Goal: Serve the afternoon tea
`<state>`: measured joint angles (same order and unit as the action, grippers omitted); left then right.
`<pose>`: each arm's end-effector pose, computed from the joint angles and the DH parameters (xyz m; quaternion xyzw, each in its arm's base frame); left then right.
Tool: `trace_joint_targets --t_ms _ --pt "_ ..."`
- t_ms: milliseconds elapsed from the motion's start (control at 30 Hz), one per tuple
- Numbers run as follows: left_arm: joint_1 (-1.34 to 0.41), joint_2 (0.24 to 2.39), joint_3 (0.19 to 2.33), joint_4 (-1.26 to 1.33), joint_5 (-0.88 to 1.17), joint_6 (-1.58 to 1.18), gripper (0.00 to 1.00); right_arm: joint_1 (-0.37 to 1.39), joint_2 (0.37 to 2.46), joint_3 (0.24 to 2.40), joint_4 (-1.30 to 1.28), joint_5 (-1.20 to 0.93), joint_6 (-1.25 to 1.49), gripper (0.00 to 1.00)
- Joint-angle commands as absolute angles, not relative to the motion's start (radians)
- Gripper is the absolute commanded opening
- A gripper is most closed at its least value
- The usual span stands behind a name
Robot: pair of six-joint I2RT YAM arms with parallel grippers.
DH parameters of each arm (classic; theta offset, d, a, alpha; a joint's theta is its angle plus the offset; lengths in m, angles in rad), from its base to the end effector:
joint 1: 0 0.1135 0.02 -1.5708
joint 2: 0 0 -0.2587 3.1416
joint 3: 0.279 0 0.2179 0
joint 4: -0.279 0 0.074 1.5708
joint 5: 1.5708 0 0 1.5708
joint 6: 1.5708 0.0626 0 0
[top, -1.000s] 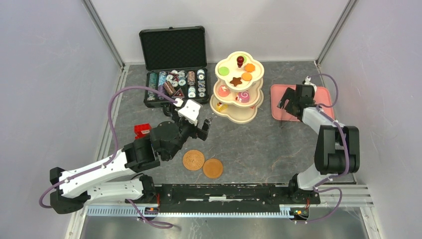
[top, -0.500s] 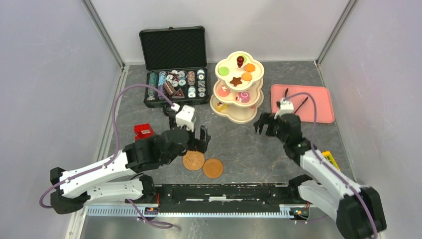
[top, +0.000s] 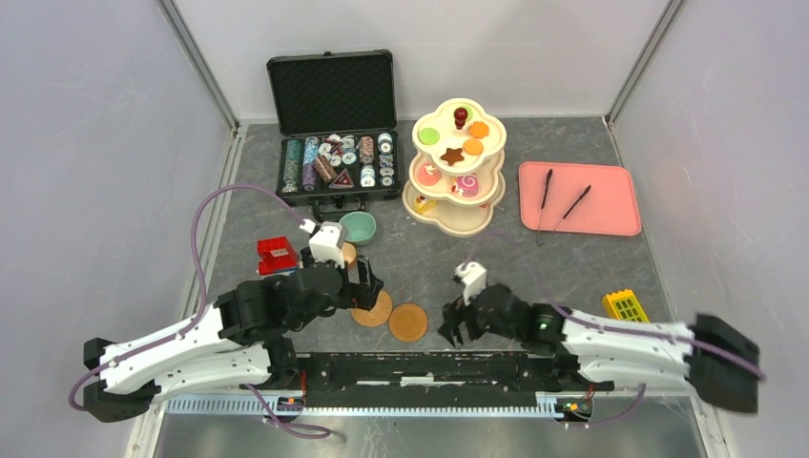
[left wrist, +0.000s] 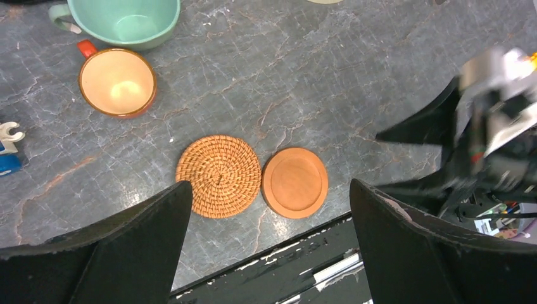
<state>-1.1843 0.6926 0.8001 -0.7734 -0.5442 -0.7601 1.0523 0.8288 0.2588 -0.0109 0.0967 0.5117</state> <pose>0.0764 -0.1017 0.2820 0.0675 0.8716 -0.2117 0.4370 0.0884 0.1428 0.1669 -0.2126 0.8532 0.3042 0.3666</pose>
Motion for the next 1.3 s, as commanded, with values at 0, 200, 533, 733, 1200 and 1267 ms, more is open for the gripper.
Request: trace_joint_targets --t_ms 0,200,533,733,1200,1267 --pt "-1.181 0.709 0.861 -0.778 -0.601 -0.782 1.00 1.283 1.090 0.453 -0.047 0.384 0.564 0.87" --pt "-1.181 0.702 0.833 -0.723 -0.600 -0.755 1.00 1.381 1.312 0.626 -0.133 0.511 0.572 0.78" --pt "-1.180 0.644 0.767 -0.676 -0.620 -0.748 1.00 1.381 1.486 0.718 -0.117 0.563 0.660 0.47" --pt "-1.181 0.574 0.720 -0.633 -0.627 -0.744 1.00 1.362 1.542 0.718 -0.227 0.667 0.815 0.32" --pt "-1.180 0.566 0.725 -0.623 -0.630 -0.719 1.00 0.944 1.371 0.481 -0.158 0.734 0.774 0.31" --pt "-1.182 0.586 0.728 -0.620 -0.628 -0.713 1.00 0.876 1.362 0.470 -0.133 0.734 0.746 0.32"
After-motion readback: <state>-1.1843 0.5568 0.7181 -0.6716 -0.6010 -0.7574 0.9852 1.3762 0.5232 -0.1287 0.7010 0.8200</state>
